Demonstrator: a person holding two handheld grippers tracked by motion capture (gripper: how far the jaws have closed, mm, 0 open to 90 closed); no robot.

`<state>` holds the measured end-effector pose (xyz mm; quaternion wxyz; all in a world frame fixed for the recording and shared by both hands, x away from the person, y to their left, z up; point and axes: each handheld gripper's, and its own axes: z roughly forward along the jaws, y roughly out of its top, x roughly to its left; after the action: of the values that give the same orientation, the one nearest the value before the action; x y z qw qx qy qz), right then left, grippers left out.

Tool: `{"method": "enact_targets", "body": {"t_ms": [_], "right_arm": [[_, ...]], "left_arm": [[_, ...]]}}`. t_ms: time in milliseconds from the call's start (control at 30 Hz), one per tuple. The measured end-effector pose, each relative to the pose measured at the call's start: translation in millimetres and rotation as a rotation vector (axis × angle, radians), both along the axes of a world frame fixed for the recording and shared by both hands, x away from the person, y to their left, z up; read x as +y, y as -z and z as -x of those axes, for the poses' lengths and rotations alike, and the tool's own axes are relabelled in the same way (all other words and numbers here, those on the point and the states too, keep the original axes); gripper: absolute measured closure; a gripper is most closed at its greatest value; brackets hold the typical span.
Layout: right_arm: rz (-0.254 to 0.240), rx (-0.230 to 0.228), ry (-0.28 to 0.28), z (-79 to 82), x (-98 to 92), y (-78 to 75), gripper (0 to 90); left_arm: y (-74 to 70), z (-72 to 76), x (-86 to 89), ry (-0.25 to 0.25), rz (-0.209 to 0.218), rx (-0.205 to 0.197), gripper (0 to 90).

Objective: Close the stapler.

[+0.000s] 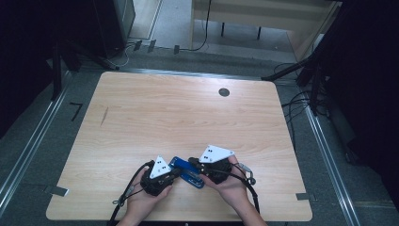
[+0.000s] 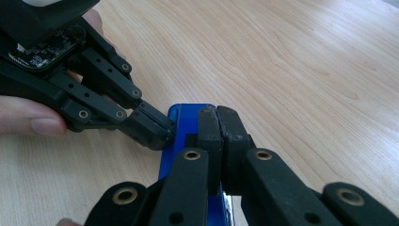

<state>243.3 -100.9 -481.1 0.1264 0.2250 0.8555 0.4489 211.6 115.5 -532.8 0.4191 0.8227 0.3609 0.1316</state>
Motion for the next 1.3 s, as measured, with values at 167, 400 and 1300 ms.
{"method": "enact_targets", "body": {"t_ms": [167, 400, 1300], "right_arm": [[0.007, 0.003, -0.003, 1.3, 0.3, 3.0, 90.0], [0.025, 0.01, 0.001, 3.5, -2.1, 8.5, 90.0], [0.017, 0.018, 0.029, 8.5, -10.1, 16.8, 90.0]], "left_arm": [[0.1, -0.2, 0.2, 0.006, 0.004, 0.002, 87.6], [0.2, 0.4, 0.2, 0.015, 0.006, 0.003, 87.6], [0.2, 0.7, 0.6, 0.019, 0.004, 0.009, 89.8]]}}
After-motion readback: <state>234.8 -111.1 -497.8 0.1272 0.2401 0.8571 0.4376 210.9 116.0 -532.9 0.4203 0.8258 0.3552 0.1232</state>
